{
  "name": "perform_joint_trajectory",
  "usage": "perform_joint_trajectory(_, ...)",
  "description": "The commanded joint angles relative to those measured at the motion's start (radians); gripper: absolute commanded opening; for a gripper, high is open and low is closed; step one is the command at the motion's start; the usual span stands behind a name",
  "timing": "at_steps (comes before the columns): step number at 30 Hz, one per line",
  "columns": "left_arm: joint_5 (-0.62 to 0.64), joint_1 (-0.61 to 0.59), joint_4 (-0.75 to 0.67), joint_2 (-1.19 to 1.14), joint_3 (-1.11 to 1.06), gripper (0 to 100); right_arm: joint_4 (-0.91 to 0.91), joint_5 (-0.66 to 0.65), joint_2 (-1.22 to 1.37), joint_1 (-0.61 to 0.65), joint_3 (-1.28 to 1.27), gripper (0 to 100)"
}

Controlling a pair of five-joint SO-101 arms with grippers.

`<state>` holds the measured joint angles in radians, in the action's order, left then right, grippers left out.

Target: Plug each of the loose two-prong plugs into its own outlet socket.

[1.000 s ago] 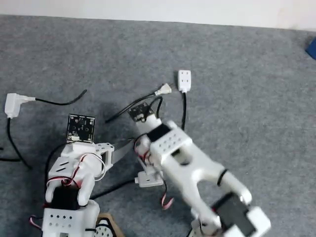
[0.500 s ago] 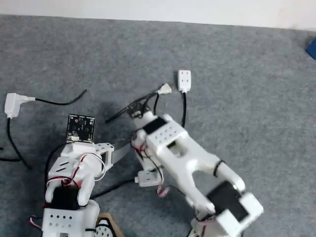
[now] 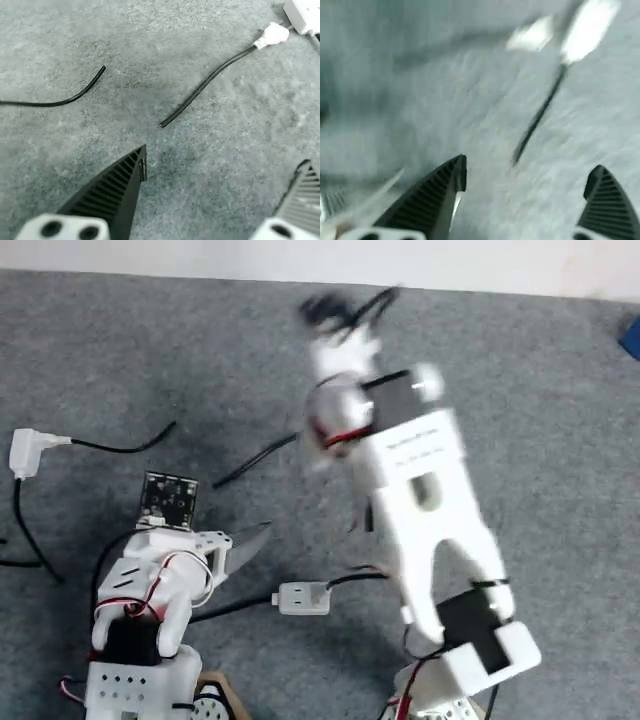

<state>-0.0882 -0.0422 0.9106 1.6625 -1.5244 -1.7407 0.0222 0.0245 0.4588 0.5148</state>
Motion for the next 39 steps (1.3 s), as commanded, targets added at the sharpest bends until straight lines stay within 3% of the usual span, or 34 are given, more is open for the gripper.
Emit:
perform_joint_trajectory(1, -0.055, 0.064, 0.100, -0.002, 0.074, 43, -0.025, -0.032, -0.015, -0.226, 0.021, 35.7)
perform_joint_trajectory(7, -0.126, 0.119, 0.269, -0.076, 0.196, 43, -0.018, -0.149, -0.059, -0.585, -0.182, 35.7)
perform_joint_trajectory(10, -0.252, 0.124, 0.298, -0.265, 0.278, 43, -0.010, -0.216, -0.133, -0.769, -0.186, 35.7)
perform_joint_trajectory(13, -0.390, 0.127, 0.387, -0.530, 0.443, 43, -0.021, -0.298, -0.228, -0.849, -0.280, 35.7)
perform_joint_trajectory(16, -0.560, 0.154, 0.451, -0.796, 0.613, 43, 0.048, -0.359, -0.340, -0.831, -0.573, 35.7)
perform_joint_trajectory(19, -0.687, 0.226, 0.473, -0.984, 0.727, 43, 0.255, -0.362, -0.487, -0.802, -0.932, 35.7)
perform_joint_trajectory(23, -0.726, 0.386, 0.465, -1.093, 0.765, 43, 0.510, -0.350, -0.699, -0.716, -1.395, 35.7)
perform_joint_trajectory(26, -0.689, 0.527, 0.451, -1.141, 0.763, 41, 0.648, -0.249, -0.837, -0.645, -1.641, 35.7)
perform_joint_trajectory(30, -0.641, 0.615, 0.321, -1.214, 0.762, 35, 0.691, -0.196, -0.981, -0.616, -1.762, 35.7)
perform_joint_trajectory(39, -0.641, 0.616, 0.087, -1.495, 0.762, 34, 0.693, -0.199, -1.171, -0.628, -1.854, 35.7)
